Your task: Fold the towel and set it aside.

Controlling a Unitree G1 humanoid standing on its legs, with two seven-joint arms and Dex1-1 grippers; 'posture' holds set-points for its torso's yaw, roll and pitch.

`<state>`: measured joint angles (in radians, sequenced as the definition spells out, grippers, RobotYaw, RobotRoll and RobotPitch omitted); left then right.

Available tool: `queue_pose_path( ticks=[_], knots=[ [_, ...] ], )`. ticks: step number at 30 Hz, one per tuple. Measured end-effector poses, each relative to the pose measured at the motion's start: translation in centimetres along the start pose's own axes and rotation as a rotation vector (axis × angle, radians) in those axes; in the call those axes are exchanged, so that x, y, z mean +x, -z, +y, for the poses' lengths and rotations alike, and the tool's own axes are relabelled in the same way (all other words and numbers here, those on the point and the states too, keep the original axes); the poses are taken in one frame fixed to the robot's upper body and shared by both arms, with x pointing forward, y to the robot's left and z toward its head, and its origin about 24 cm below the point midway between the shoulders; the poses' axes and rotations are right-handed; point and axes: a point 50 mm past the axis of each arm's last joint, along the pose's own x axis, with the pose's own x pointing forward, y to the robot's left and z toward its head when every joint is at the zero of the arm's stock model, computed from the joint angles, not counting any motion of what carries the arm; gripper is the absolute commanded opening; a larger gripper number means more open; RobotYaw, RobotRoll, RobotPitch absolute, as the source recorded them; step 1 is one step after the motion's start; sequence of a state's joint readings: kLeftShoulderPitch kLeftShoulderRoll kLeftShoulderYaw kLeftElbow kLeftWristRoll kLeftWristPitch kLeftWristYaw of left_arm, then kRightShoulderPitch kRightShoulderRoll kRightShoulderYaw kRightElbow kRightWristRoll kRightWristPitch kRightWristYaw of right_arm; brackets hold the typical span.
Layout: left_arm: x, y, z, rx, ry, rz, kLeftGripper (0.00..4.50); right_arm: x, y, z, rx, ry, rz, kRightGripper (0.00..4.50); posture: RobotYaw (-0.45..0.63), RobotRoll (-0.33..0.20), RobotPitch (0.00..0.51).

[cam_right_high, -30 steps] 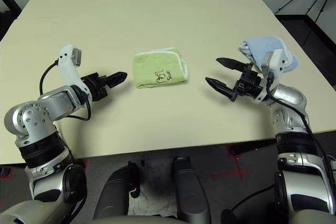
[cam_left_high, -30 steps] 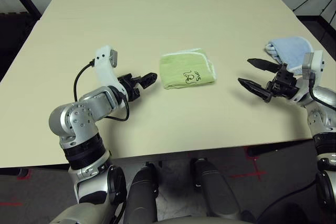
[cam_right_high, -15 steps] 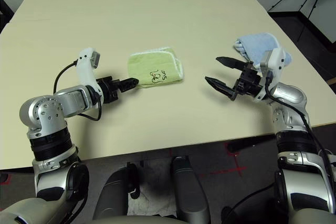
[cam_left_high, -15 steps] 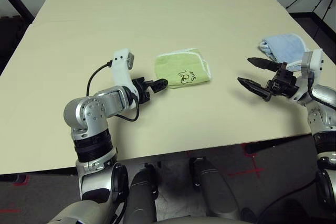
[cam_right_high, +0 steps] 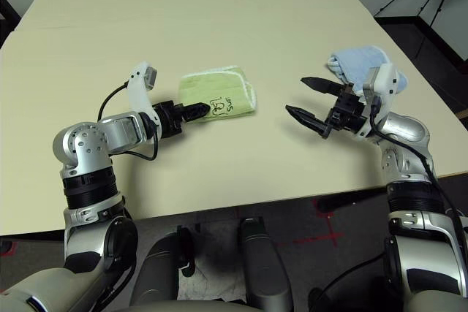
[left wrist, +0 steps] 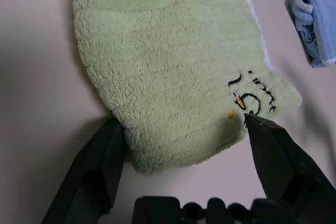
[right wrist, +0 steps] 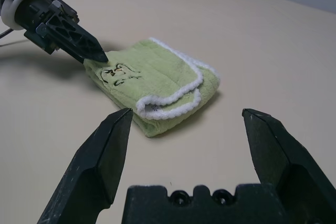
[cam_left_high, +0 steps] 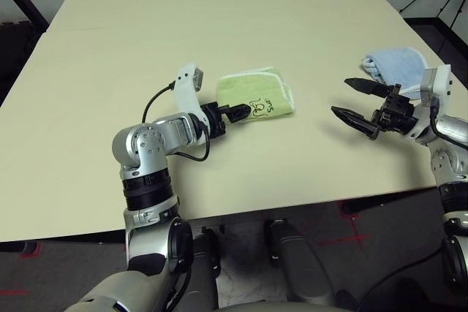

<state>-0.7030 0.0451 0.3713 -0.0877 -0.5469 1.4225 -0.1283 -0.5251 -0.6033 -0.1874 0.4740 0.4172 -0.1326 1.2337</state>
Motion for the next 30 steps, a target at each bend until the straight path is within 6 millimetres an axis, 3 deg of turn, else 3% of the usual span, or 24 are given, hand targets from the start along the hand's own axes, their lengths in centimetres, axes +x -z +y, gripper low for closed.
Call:
queue_pose_path(
  ticks=[2, 5, 15, 30],
  knots=[
    [0.3, 0.1, 0.1, -0.006, 0.006, 0.003, 4.46, 0.0, 0.1, 0.0, 0.001, 0.001, 0.003, 4.5, -0.26, 0.0, 0.189],
    [0.8, 0.1, 0.2, 0.014, 0.008, -0.001, 3.85, -0.1, 0.1, 0.1, 0.001, 0.005, 0.007, 4.5, -0.26, 0.0, 0.189],
    [1.5, 0.6, 0.5, 0.06, -0.005, 0.021, 0.03, -0.3, 0.3, 0.5, -0.001, 0.009, 0.015, 4.5, -0.27, 0.0, 0.195],
    [1.0, 0.3, 0.9, 0.027, -0.003, 0.004, 0.01, -0.4, 0.6, 0.3, 0.004, 0.015, 0.019, 4.5, -0.24, 0.0, 0.192]
  ],
)
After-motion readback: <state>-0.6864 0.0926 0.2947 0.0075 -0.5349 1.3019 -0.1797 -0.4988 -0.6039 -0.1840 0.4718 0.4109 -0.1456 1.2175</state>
